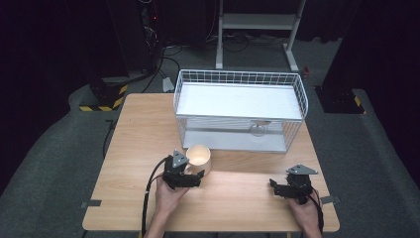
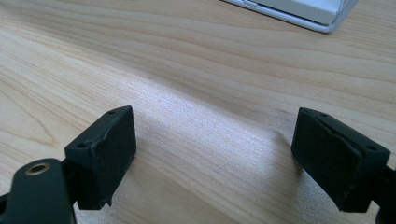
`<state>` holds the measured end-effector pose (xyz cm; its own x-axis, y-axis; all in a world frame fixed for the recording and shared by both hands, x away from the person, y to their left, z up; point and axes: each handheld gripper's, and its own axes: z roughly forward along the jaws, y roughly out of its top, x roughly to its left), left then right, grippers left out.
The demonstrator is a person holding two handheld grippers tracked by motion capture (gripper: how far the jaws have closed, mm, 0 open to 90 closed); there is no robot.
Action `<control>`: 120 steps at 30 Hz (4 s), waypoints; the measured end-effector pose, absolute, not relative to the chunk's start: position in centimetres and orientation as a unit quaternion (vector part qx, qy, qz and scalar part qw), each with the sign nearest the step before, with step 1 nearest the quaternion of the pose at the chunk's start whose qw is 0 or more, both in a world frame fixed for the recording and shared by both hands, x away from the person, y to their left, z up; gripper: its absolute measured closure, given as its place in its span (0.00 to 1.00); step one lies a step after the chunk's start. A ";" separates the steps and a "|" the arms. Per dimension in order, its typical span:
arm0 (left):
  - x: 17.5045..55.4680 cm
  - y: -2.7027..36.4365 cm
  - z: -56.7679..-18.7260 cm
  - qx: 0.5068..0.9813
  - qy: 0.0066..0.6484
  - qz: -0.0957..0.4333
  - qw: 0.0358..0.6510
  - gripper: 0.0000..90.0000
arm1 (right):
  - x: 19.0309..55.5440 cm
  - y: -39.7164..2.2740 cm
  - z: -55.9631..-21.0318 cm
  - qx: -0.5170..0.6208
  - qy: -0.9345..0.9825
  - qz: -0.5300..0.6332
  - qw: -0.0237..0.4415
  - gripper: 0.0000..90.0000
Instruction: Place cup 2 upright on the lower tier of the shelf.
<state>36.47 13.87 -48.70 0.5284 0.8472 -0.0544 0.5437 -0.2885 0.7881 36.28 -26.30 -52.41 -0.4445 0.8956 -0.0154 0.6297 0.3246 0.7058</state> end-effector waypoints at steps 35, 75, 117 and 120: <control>38.9 12.1 -49.1 0.775 0.446 0.214 0.392 0.10 | 36.2 -26.3 -52.4 0.485 0.787 0.320 0.208 0.16; 38.9 11.5 -49.2 0.777 0.440 0.235 0.383 0.11 | 36.2 -26.4 -52.4 0.484 0.787 0.320 0.209 0.16; 40.3 9.2 -46.9 0.782 0.429 0.223 0.394 0.11 | 36.2 -26.4 -52.4 0.486 0.786 0.320 0.208 0.16; 40.7 9.1 -46.8 0.781 0.429 0.224 0.394 0.11 | 36.2 -26.4 -52.4 0.486 0.786 0.320 0.209 0.16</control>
